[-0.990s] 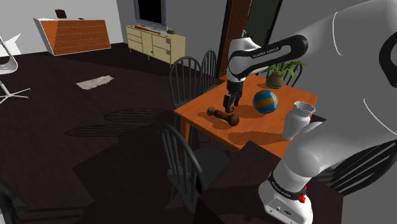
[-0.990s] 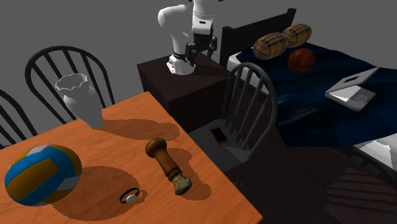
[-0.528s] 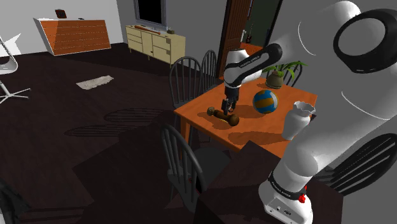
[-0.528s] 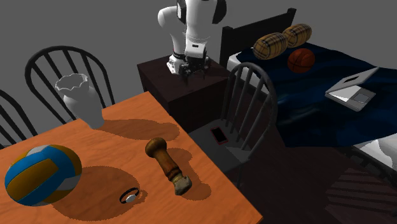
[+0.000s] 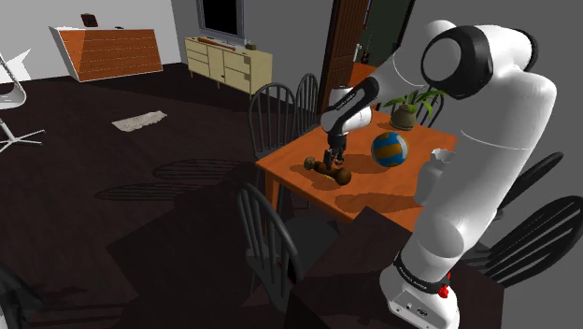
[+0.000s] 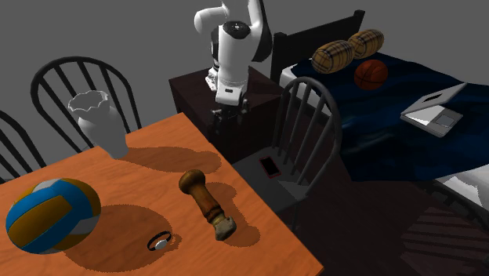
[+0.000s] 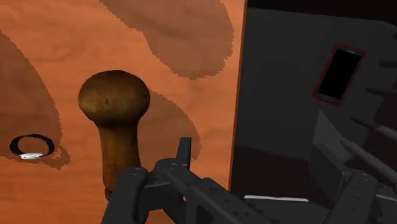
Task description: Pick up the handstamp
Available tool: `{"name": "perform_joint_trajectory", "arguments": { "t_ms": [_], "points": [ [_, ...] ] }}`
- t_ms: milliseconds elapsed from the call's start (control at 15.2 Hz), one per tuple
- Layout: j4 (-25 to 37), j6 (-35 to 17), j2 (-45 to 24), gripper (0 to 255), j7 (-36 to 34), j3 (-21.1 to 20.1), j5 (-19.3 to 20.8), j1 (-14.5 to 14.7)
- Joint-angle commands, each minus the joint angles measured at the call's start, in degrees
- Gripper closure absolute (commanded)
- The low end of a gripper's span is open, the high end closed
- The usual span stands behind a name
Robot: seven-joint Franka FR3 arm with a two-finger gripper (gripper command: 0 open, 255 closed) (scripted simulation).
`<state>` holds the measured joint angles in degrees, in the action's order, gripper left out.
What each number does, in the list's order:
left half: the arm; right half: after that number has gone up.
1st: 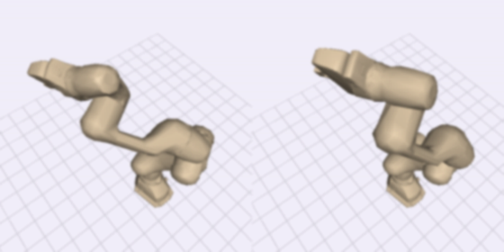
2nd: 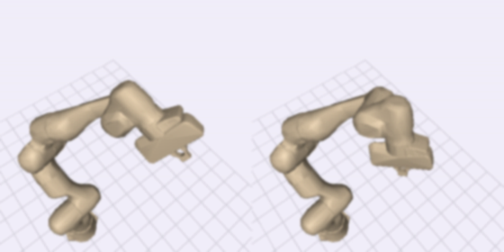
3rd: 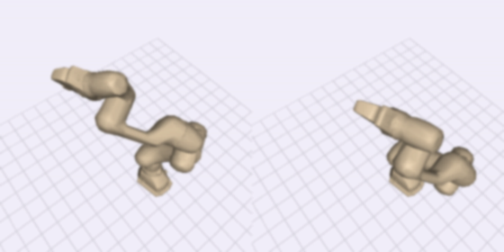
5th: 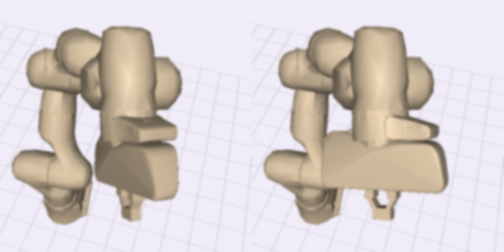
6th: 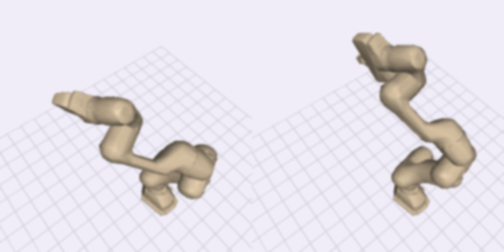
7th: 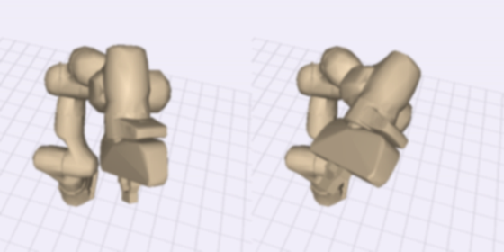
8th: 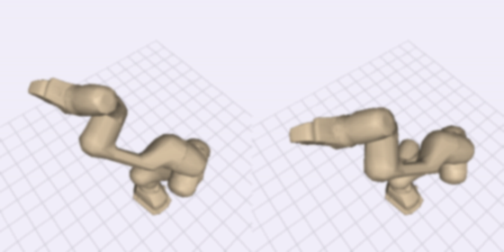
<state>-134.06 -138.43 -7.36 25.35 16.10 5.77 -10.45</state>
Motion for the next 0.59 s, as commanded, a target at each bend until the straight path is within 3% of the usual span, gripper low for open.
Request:
{"name": "perform_joint_trajectory", "arguments": {
  "t_ms": [0,528],
  "points": [
    [2.8,-1.9,-4.2,0,2.0,0.3,-1.1,-1.0],
    [17.2,-6.3,-21.3,0,8.3,-0.9,-5.4,-6.2]
  ]
}}
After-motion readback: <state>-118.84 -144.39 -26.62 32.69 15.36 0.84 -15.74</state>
